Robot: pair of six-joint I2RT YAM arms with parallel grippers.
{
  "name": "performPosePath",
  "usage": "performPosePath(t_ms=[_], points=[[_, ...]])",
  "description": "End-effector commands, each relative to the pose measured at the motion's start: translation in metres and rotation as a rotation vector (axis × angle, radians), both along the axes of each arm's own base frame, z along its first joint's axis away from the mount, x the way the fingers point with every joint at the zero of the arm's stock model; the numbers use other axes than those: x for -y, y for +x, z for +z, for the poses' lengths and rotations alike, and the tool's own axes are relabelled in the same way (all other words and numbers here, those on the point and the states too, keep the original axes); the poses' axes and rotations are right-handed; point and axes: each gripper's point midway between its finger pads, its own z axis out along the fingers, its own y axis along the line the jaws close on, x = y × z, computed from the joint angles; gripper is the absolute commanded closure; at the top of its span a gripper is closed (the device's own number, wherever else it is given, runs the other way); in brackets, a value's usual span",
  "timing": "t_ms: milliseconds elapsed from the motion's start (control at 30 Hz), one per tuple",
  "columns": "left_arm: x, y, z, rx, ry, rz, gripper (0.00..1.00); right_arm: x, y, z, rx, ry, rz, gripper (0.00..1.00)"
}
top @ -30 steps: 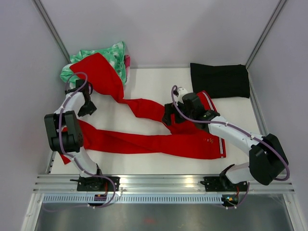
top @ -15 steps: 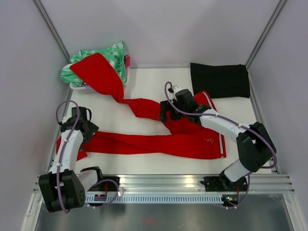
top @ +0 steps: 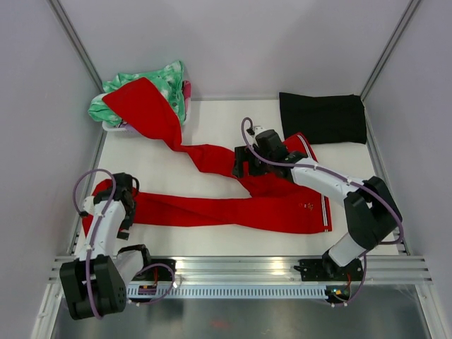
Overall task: Fold and stack the trousers
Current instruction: Flatten the trousers out
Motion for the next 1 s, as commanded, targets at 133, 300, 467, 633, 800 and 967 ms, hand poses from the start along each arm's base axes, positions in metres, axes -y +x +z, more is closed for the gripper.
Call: performPosePath(t_ms=[133, 300, 467, 633, 800, 967], points=[[-0.027, 0.02, -0.013, 0.095, 0.122, 0.162, 0.31, -0.015, 0.013, 0.008, -0.008, -0.005, 0.032, 0.02], [-0.028, 0.03, -0.011, 0.078, 0.125, 0.087, 0.77, -0.017, 0.012, 0.007, -0.022, 0.005, 0.011, 0.02], [-0.04, 0.041, 0.009, 0.038, 0.193, 0.005, 0.98, -0.011, 0.011, 0.005, -0.017, -0.021, -0.007, 0.02], [-0.051, 0.064, 0.078, 0.048, 0.262, -0.142, 0.98, -0.009, 0.014, 0.003, -0.013, -0.032, -0.022, 0.02], [-0.051, 0.119, 0.185, 0.241, 0.433, -0.525, 0.98, -0.019, 0.018, 0.014, -0.006, 0.01, -0.012, 0.02], [-0.067, 0.169, 0.25, 0.09, 0.552, -0.759, 0.98, -0.011, 0.016, 0.009, 0.004, -0.03, -0.01, 0.02]])
